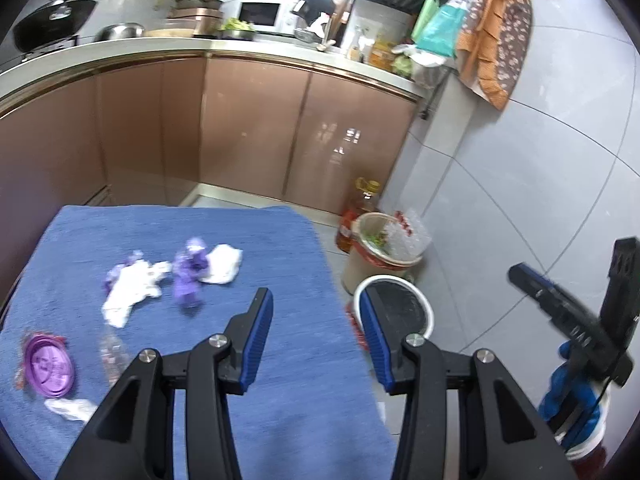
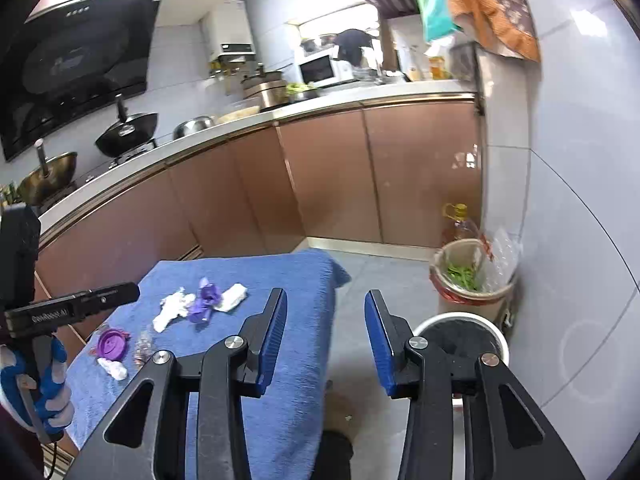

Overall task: Collect trash
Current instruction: 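Grasp the clear plastic wrapper with left tool while right tool grasps purple lid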

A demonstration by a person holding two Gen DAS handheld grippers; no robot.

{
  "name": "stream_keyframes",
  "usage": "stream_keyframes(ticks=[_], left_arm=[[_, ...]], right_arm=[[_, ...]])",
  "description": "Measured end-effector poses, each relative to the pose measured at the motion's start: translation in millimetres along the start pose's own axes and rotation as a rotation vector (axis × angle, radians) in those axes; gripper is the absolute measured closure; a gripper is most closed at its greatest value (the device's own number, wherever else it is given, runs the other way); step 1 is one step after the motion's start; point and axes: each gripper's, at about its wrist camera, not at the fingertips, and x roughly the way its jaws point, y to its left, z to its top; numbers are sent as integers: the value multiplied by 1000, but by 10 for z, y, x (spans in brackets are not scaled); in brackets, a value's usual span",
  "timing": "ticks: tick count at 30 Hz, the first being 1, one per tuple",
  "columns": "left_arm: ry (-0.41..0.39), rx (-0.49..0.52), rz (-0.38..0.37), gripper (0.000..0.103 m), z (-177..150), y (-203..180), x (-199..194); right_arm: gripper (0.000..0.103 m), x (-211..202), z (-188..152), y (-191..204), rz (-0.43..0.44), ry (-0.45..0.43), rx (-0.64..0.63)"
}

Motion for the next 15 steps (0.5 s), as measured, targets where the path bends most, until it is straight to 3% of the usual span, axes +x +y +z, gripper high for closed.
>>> stream_keyframes(ticks=[9, 15], left_arm=[[3, -84, 72, 60, -128, 1052, -136], [-1, -166, 175, 60, -379, 1970, -359]], right_arm=[[62, 401, 46, 476, 55, 61, -51], [62, 843, 40, 783, 127, 133, -93]])
